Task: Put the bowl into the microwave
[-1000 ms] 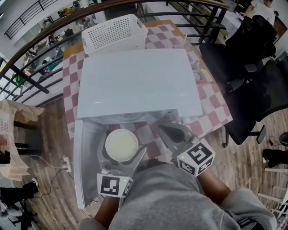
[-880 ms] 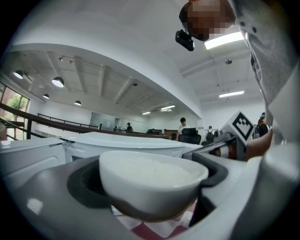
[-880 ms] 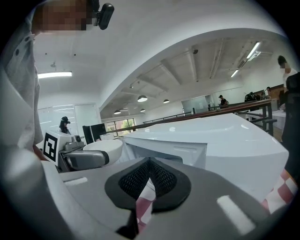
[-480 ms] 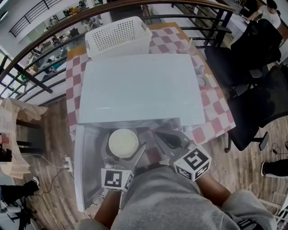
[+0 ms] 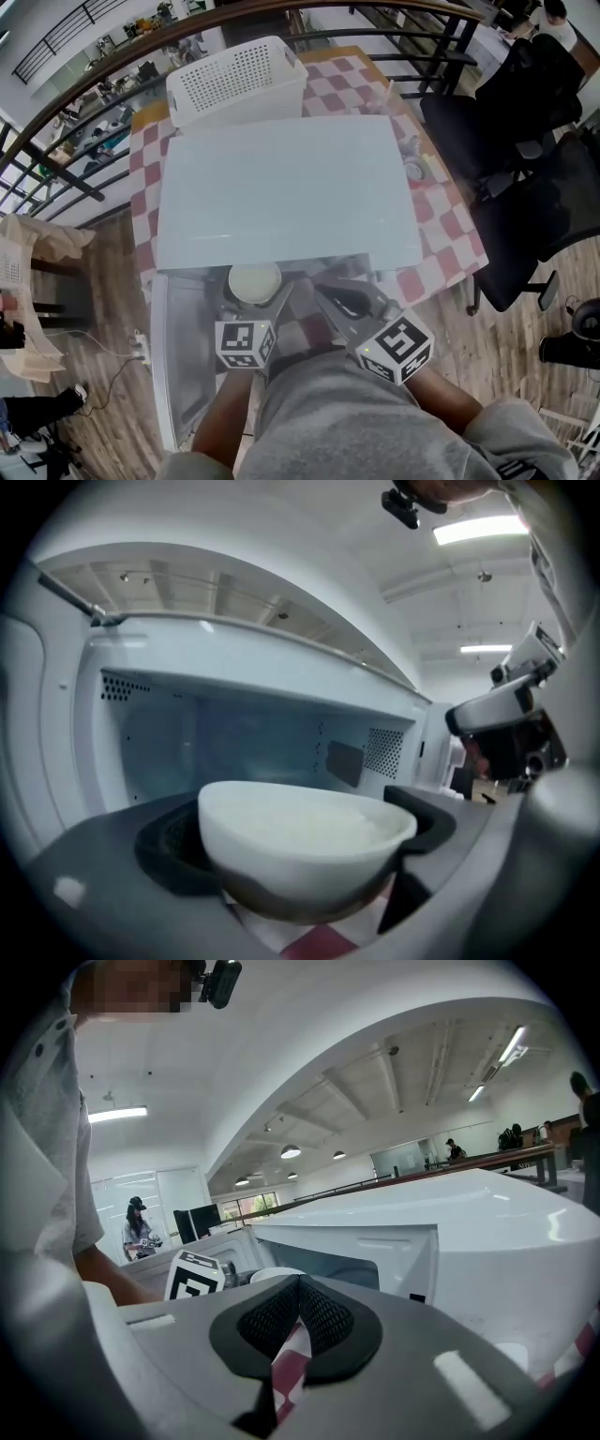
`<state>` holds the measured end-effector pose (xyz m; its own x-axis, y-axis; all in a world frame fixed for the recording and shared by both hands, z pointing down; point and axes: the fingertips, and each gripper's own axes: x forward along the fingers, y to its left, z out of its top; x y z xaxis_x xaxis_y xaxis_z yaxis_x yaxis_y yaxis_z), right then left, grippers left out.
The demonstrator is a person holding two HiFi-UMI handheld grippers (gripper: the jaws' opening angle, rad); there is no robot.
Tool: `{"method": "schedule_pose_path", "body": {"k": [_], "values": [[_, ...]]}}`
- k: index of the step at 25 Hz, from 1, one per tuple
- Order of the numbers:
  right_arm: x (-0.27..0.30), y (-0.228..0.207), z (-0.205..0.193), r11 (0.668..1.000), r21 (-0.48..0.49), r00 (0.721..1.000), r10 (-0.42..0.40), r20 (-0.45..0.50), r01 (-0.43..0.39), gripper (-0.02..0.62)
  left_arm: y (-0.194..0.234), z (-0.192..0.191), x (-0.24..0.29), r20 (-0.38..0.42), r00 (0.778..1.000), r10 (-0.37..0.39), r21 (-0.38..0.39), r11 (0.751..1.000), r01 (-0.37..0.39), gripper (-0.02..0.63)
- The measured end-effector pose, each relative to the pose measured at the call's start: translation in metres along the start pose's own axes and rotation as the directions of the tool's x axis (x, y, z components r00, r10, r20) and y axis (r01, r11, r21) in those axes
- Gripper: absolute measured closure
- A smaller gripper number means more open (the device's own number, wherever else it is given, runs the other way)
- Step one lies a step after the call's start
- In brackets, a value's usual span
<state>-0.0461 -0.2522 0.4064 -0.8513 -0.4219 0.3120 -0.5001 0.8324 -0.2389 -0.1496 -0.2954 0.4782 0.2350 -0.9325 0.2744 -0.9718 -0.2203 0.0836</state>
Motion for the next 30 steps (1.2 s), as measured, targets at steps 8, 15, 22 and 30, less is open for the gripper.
{"method": "schedule_pose_path", "body": {"k": [8,15,22,30], "values": [[-0.001,0.002,-0.002,1.0,0.002,1.0,0.016,-0.007,-0.016,0.598,0.018,-0.03,0.05,-0.12,0.992,0.042,0.026,0.999,-0.039,0.069],[-0.004,0.0,-0.004,1.0,0.013,1.0,0.015,-0.003,-0.015,0.598,0.027,-0.042,0.076,-0.194,0.979,0.059,0.017,0.998,-0.057,0.069],[-0.003,0.0,-0.003,1.0,0.016,1.0,0.023,-0.002,-0.023,0.598,0.033,-0.04,0.082,-0.206,0.972,0.113,0.012,0.994,-0.113,0.069],[0.0,0.0,-0.001,0.999,0.012,0.999,0.033,0.0,-0.033,0.598,0.033,-0.041,0.083,-0.196,0.969,0.153,0.081,0.987,-0.14,0.069]]}}
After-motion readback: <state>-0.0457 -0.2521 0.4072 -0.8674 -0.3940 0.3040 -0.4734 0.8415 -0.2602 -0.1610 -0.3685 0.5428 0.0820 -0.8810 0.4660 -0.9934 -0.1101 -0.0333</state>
